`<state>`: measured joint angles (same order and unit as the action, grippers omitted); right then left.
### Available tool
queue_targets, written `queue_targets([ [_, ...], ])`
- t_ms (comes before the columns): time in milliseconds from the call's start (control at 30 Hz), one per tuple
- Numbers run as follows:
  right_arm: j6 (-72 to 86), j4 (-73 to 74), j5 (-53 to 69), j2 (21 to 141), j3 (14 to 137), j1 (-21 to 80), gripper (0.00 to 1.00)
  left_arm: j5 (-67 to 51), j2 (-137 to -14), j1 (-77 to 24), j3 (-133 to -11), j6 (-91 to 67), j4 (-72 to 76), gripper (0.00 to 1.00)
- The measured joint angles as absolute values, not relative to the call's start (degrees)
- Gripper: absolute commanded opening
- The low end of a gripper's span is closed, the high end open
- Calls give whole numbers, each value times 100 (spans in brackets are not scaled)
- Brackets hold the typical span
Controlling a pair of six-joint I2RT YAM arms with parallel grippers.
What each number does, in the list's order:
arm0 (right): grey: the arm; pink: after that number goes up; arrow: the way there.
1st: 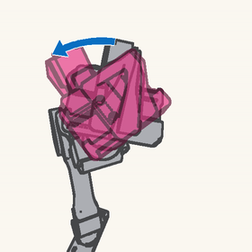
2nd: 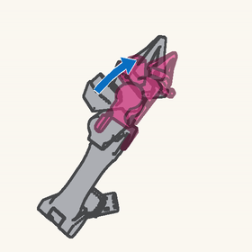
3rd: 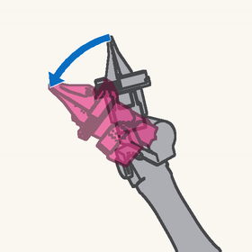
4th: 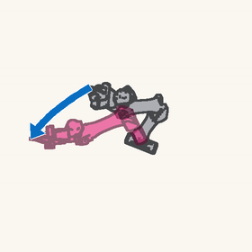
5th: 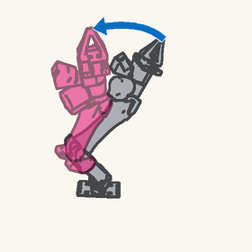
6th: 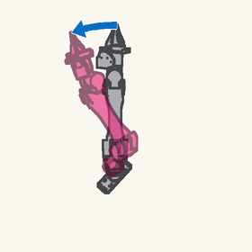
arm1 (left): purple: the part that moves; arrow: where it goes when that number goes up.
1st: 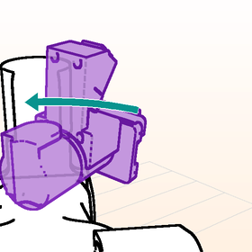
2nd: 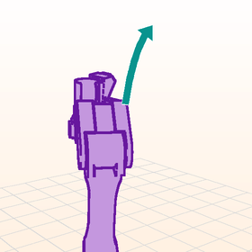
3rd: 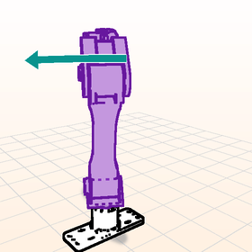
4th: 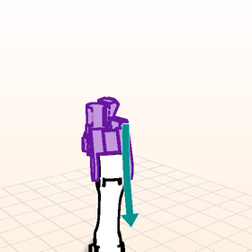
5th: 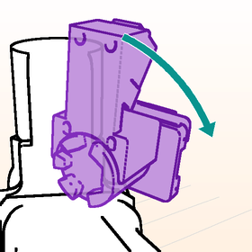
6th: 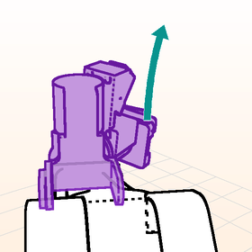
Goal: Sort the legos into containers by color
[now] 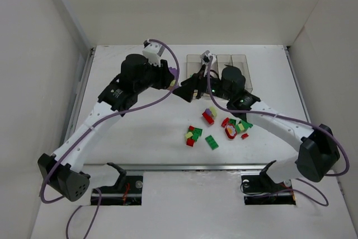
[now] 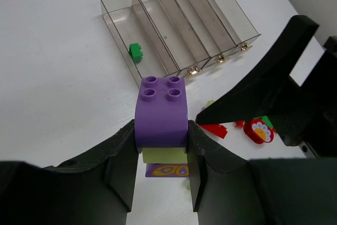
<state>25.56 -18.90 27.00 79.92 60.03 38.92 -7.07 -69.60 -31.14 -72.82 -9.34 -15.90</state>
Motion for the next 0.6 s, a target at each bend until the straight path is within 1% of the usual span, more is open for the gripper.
queue_targets([
  [233,2818,-1968,2169,8160,6003,3868,81,-683,-6960,-3236,-7336,-1059,-1704,0],
  [300,2856,-1981,2084,8184,6016,3872,80,-681,-6960,-3264,-7338,-1059,-1739,0],
  [400,2882,-1992,2034,8364,6145,3881,70,-661,-6960,-3306,-7341,-1059,-1772,0],
  [500,2978,-2008,1970,8611,6252,3916,70,-593,-6991,-3301,-7365,-1035,-1798,0],
  [567,3030,-1994,1925,8698,6257,3946,68,-572,-7096,-3304,-7446,-1024,-1857,0],
  [600,3050,-1997,1903,8718,6259,3946,62,-572,-7170,-3306,-7516,-1013,-1872,0],
])
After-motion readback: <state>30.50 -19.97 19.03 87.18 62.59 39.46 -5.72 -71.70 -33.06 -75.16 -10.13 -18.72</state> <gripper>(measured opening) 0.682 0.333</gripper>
